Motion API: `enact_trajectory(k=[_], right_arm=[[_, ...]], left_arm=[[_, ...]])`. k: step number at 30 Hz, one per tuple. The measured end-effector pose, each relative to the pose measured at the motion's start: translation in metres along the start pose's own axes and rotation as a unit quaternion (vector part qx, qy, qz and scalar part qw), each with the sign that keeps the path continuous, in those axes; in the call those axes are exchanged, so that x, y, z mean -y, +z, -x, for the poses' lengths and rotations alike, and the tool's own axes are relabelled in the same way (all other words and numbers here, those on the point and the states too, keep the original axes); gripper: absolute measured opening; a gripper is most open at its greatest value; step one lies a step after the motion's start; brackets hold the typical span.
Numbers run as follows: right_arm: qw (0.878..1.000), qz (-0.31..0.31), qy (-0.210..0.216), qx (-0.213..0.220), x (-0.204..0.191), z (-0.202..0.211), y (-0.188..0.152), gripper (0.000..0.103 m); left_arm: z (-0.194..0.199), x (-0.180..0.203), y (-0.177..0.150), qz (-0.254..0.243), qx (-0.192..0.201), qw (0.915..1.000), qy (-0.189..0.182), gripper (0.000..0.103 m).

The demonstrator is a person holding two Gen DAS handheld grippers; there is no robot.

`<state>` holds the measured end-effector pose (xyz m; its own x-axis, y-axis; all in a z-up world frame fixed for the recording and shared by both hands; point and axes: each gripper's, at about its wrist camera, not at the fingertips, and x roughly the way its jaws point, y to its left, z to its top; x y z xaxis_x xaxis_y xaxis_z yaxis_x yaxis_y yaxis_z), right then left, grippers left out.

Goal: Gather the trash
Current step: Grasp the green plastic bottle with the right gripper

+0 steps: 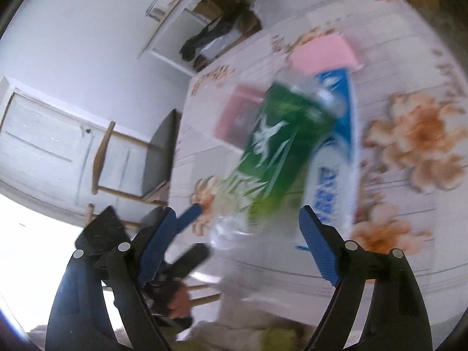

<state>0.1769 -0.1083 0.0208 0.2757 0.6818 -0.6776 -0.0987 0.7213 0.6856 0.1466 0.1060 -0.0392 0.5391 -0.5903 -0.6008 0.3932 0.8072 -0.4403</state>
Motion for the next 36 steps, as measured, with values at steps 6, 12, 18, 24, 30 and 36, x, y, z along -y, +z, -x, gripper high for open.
enact_trajectory(k=[6, 12, 18, 24, 30, 36], right_arm=[[0.999, -0.029, -0.01, -0.025, 0.003, -0.029, 0.007, 0.075], [0.998, -0.049, -0.019, -0.042, 0.005, -0.047, 0.008, 0.075], [0.996, -0.06, -0.042, -0.042, 0.005, -0.059, 0.006, 0.077], [0.995, -0.053, -0.084, -0.025, 0.0, -0.063, 0.006, 0.077], [0.989, -0.029, -0.147, -0.009, -0.007, -0.068, 0.005, 0.066], [0.992, -0.039, -0.121, -0.004, 0.004, -0.057, 0.004, 0.065]], left_arm=[[-0.018, -0.002, -0.002, 0.004, -0.021, 0.9997, 0.008, 0.069], [-0.02, -0.003, -0.005, 0.006, -0.025, 0.9996, 0.012, 0.053], [-0.01, -0.001, -0.008, 0.02, -0.022, 0.9989, -0.036, 0.046], [-0.008, 0.004, -0.012, 0.043, -0.026, 0.9948, -0.088, 0.046], [-0.01, 0.015, -0.012, 0.039, -0.03, 0.9941, -0.097, 0.046], [-0.005, 0.025, -0.012, 0.04, -0.025, 0.9924, -0.114, 0.046]])
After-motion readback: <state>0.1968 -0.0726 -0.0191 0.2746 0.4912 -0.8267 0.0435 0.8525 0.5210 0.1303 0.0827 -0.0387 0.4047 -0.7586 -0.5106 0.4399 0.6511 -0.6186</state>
